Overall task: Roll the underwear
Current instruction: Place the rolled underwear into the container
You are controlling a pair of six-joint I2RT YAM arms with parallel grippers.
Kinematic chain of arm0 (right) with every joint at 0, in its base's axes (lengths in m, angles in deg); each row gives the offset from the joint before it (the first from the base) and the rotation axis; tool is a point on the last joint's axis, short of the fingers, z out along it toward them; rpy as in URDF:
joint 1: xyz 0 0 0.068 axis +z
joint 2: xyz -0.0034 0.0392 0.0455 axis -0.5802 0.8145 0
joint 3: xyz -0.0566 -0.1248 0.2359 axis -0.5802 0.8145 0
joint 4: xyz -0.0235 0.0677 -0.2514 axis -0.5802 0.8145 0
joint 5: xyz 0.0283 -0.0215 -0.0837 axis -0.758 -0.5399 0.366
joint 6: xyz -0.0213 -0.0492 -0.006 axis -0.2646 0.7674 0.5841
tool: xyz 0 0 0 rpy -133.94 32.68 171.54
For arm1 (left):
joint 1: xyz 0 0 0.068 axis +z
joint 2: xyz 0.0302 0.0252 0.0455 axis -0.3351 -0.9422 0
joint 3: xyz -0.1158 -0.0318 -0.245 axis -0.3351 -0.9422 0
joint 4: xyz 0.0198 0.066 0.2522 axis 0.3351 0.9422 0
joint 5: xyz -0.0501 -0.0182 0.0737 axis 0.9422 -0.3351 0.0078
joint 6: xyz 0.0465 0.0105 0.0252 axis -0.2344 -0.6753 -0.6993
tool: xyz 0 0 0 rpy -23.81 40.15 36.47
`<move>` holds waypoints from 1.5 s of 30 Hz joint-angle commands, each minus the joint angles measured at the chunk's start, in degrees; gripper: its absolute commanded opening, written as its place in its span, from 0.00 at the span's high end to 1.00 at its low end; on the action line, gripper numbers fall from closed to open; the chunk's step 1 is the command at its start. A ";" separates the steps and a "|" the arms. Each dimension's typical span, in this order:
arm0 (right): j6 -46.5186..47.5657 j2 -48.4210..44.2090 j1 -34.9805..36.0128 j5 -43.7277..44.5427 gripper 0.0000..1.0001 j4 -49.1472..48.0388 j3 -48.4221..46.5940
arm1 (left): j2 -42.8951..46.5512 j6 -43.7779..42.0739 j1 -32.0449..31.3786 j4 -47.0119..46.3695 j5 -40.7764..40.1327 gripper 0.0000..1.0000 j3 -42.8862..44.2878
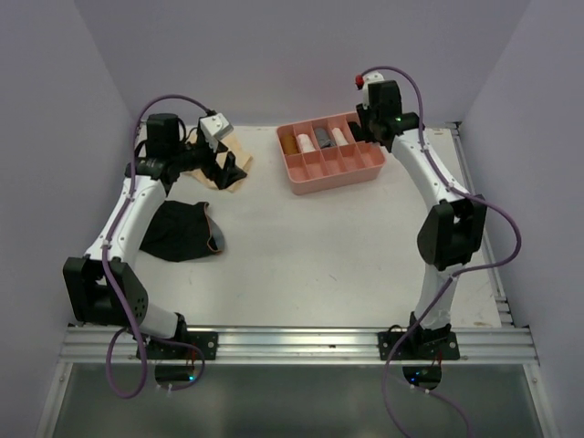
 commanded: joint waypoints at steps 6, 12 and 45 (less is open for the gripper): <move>5.96 10.00 0.00 15.37 1.00 -0.26 -8.29 | 3.43 1.25 0.03 -1.86 -2.58 0.00 -4.17; 7.63 15.55 -0.35 17.66 1.00 -1.49 -10.84 | 3.70 0.20 0.03 -1.33 -4.25 0.00 -5.40; -2.91 29.17 -5.44 -3.16 1.00 7.80 -19.36 | 1.33 -1.12 0.03 2.27 -6.28 0.00 -3.91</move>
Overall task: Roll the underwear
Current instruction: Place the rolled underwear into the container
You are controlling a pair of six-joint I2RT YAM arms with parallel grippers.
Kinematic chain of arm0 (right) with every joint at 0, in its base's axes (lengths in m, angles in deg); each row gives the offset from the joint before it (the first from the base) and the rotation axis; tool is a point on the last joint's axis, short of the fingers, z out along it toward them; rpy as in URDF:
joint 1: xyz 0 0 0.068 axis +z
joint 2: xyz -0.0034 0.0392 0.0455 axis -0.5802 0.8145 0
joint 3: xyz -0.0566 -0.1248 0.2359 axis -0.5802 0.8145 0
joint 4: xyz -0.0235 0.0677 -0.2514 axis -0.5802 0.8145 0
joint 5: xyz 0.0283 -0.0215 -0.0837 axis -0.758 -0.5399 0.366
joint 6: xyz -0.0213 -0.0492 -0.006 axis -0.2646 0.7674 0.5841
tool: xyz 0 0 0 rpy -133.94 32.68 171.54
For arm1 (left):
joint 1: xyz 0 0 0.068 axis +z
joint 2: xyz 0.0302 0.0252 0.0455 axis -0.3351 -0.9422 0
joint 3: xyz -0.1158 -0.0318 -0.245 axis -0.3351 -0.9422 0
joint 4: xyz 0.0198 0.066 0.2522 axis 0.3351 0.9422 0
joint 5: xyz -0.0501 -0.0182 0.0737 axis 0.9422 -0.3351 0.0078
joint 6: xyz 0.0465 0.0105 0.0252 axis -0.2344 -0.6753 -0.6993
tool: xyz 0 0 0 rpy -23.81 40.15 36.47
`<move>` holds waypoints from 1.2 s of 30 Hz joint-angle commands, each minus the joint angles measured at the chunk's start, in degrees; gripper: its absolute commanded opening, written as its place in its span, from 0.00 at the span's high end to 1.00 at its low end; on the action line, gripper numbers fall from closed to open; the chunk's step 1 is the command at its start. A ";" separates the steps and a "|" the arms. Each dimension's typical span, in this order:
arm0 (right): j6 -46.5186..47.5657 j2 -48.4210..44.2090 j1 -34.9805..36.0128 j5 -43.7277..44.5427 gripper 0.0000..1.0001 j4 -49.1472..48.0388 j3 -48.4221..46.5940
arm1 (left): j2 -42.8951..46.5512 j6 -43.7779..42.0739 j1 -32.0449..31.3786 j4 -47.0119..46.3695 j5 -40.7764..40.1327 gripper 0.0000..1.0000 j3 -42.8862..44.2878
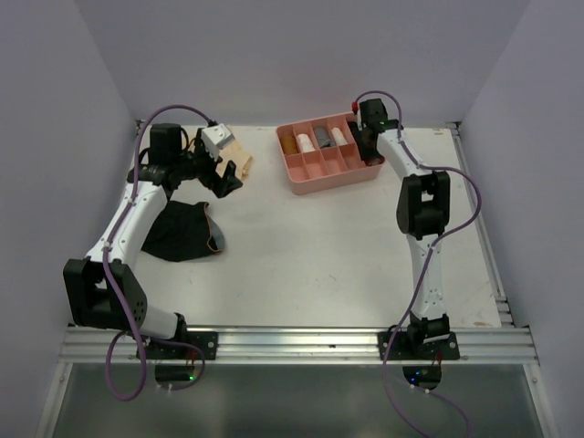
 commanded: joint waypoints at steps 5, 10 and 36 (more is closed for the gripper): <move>-3.53 2.74 -3.05 -8.01 1.00 8.43 -5.37 | -1.52 0.25 0.11 1.47 0.22 0.00 2.41; -3.35 4.14 -3.57 -8.45 1.00 11.41 -7.29 | -2.76 0.34 0.03 2.00 0.57 0.00 3.03; -4.23 1.69 -4.10 -7.66 0.45 14.67 -11.87 | -3.55 0.69 0.03 2.88 0.92 0.00 3.65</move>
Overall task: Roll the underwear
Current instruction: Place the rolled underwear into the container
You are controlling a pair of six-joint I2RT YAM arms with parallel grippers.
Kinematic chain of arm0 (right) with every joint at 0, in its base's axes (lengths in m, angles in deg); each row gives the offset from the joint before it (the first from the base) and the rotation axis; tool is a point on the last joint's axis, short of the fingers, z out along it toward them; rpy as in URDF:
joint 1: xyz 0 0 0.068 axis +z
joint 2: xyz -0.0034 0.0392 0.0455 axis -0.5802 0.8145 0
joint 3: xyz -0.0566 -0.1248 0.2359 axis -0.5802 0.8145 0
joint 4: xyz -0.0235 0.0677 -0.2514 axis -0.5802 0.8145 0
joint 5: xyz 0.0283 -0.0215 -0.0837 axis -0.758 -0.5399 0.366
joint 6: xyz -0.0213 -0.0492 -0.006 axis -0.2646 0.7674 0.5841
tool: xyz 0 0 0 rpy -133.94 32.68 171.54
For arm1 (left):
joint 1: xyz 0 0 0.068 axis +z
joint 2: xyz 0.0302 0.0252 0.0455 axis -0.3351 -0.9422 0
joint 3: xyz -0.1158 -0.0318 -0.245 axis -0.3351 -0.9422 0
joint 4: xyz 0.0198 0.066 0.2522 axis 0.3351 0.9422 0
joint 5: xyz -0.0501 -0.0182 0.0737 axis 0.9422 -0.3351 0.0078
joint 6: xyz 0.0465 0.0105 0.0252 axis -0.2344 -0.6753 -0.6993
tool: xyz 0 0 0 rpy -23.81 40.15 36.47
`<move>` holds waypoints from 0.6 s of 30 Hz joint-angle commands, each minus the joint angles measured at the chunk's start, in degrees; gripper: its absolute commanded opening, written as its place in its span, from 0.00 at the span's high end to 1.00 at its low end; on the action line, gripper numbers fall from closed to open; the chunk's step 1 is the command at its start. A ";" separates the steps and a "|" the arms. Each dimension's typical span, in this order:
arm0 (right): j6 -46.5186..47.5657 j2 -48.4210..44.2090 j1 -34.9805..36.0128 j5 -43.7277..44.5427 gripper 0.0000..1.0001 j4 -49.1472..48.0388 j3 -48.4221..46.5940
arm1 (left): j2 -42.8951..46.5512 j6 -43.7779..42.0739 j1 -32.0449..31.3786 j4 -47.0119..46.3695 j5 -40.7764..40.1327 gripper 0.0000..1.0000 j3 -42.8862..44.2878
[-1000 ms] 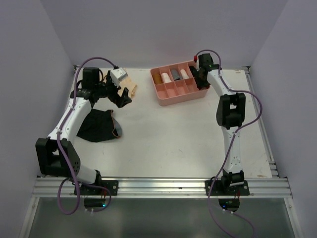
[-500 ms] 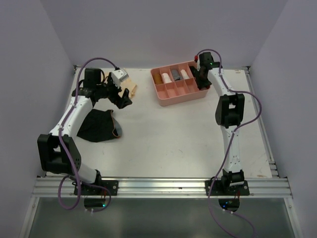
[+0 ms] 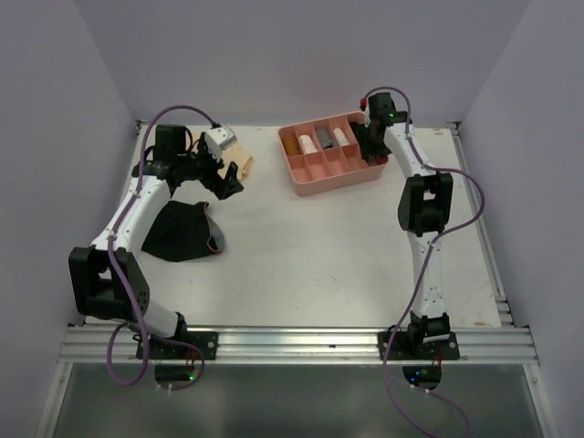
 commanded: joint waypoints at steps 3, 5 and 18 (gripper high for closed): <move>0.36 -3.85 -0.93 1.04 0.44 1.44 -0.39 | 0.10 0.76 0.03 -0.18 0.98 0.00 2.40; 0.09 -4.29 -0.93 1.13 0.44 1.44 -0.83 | 0.10 0.85 -0.06 -0.10 0.90 0.00 2.49; 1.85 -20.45 1.35 -3.52 0.32 0.03 0.56 | 4.84 7.25 0.29 -10.08 -5.16 0.00 0.14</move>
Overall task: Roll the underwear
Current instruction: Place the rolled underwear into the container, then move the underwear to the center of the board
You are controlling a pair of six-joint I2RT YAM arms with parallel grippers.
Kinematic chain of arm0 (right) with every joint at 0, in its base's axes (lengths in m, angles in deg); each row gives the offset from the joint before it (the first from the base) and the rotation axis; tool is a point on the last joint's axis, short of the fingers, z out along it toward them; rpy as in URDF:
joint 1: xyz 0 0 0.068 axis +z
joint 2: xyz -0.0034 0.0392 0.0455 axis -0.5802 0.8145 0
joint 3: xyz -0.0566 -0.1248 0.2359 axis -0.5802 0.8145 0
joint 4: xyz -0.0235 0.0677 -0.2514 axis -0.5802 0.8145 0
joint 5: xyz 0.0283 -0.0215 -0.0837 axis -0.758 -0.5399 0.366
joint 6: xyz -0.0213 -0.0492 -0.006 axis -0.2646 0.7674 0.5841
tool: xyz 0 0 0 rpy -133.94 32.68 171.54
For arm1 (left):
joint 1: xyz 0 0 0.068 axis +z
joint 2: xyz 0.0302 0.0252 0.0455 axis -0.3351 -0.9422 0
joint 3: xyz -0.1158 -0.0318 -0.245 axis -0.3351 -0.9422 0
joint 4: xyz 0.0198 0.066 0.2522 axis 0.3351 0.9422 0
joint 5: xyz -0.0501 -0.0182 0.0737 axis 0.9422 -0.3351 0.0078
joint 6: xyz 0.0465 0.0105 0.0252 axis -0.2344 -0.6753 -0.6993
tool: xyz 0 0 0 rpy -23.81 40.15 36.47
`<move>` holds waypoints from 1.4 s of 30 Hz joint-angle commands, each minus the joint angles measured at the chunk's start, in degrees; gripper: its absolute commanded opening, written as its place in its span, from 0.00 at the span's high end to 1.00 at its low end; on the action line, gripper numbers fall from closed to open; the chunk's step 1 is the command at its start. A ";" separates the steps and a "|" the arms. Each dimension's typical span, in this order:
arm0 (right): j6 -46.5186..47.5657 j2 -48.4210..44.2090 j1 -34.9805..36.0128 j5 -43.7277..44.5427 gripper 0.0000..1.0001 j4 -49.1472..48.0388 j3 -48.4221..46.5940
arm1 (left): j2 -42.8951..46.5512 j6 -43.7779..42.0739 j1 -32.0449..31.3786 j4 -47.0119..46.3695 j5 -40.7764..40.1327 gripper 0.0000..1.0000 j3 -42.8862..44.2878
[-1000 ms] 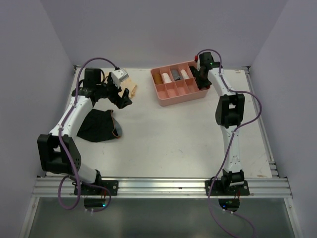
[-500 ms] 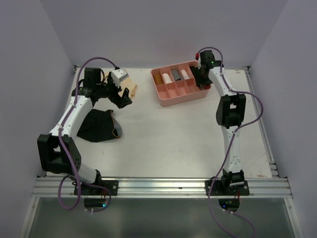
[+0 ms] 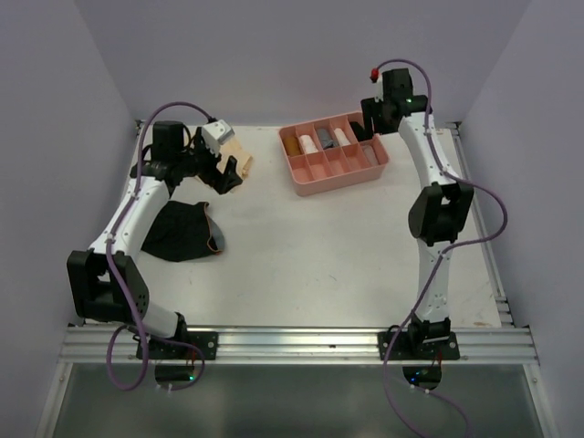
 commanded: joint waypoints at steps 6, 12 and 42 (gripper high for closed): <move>8.51 -24.92 13.31 -6.12 0.01 -2.19 14.84 | 5.36 4.63 0.27 -4.19 -0.82 0.00 -0.62; -5.23 -33.35 20.97 -17.86 0.01 -4.27 28.97 | 5.44 -9.68 2.03 10.83 -5.70 0.00 -5.33; -20.73 -57.71 13.26 -19.65 0.09 -17.83 72.24 | 5.89 -32.65 -21.16 13.13 -6.91 1.00 -23.12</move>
